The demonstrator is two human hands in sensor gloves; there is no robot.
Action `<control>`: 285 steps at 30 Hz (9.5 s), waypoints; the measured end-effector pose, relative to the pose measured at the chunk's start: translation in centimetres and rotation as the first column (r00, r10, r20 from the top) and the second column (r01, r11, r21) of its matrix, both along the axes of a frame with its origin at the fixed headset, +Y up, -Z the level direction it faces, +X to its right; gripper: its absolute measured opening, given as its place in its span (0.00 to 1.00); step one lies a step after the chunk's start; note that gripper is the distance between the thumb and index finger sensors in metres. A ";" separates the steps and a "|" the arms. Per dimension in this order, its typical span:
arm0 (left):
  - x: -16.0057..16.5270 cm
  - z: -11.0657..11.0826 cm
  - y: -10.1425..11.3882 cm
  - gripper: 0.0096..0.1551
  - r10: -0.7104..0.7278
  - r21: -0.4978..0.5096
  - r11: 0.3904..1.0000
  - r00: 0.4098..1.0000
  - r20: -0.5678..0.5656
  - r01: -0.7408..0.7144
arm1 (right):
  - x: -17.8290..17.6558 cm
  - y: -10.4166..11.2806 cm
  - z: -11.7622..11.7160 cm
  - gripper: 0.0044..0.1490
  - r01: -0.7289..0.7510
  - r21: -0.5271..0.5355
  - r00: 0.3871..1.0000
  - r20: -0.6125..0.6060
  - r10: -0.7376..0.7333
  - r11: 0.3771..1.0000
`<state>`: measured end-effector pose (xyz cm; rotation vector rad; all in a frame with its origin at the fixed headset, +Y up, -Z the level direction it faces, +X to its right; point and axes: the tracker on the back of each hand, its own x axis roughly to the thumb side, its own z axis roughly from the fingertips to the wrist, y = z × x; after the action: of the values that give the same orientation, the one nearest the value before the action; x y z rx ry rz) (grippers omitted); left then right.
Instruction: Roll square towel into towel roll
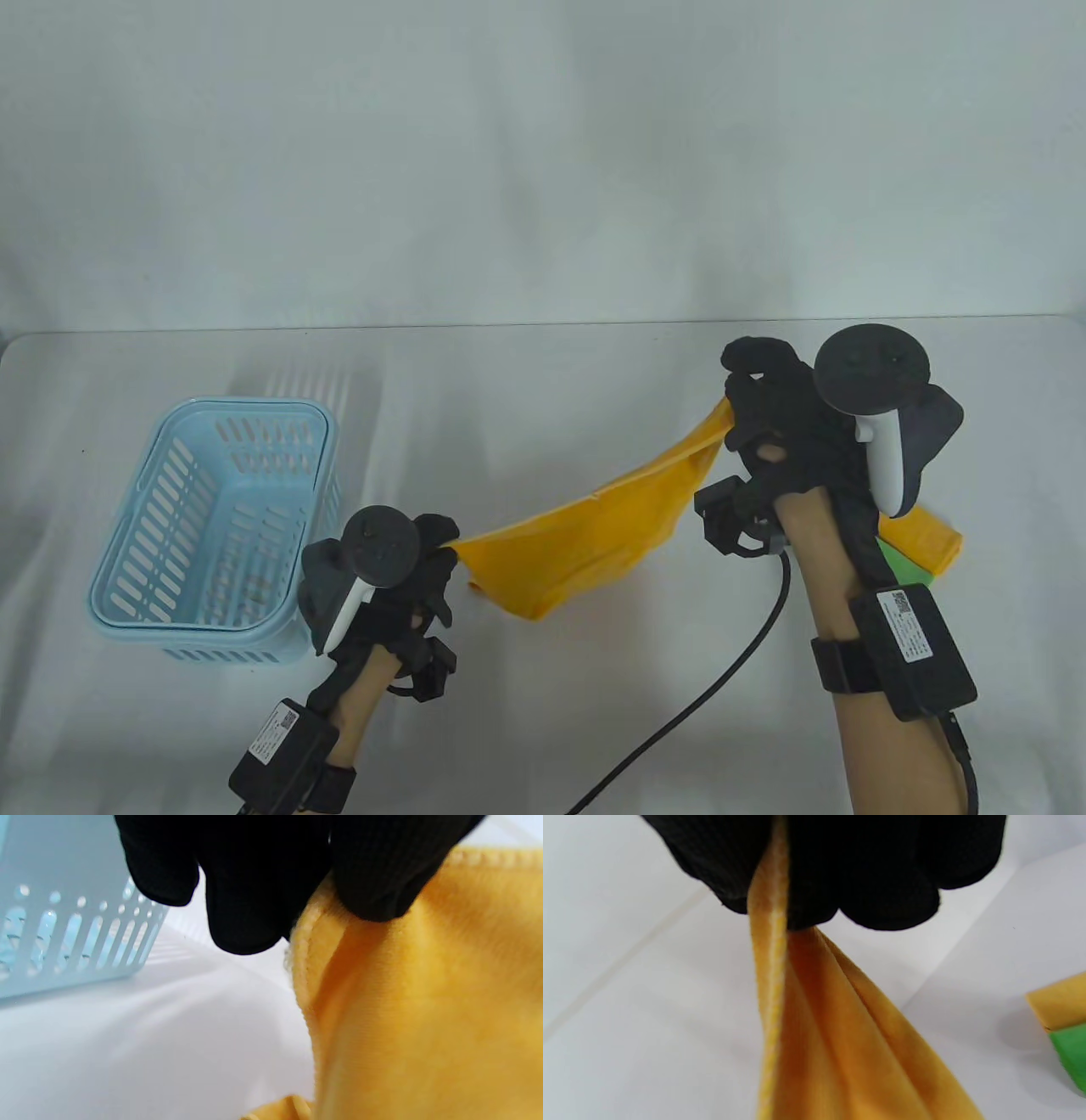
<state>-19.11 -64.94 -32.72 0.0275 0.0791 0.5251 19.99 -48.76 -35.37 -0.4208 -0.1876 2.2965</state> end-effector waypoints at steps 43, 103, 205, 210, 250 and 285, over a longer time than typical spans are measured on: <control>-7.5 1.5 19.3 0.22 0.114 0.199 0.972 0.992 0.048 -0.121 | 4.1 0.6 5.1 0.25 0.263 0.223 0.939 -0.283 -0.196 0.939; -4.5 1.9 3.7 0.21 -0.035 -0.230 0.966 0.945 0.327 0.116 | 9.1 -14.7 4.9 0.24 0.075 -0.234 0.928 -0.339 -0.153 0.969; -0.3 3.2 3.0 0.51 -0.369 0.164 0.920 0.928 0.056 0.356 | -7.8 -15.2 3.1 0.50 -0.406 0.003 0.853 -0.356 0.381 0.914; -1.3 4.2 3.0 0.51 -0.322 0.198 0.930 0.946 0.042 0.308 | -11.7 -16.4 3.9 0.49 -0.413 0.014 0.813 -0.444 0.376 0.911; -4.0 4.9 3.4 0.51 -0.242 0.213 0.949 0.970 0.013 0.233 | -30.9 -27.2 3.3 0.33 -0.671 0.005 0.505 -0.729 0.462 0.741; -3.9 4.9 3.3 0.49 -0.247 0.178 0.955 0.969 0.026 0.238 | -19.5 -16.5 2.4 0.24 -0.185 -0.215 0.817 -0.576 0.028 0.959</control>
<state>-23.03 -61.60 -27.84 0.1927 -0.0180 0.2851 0.45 -65.27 -32.98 0.1723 0.4096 2.4576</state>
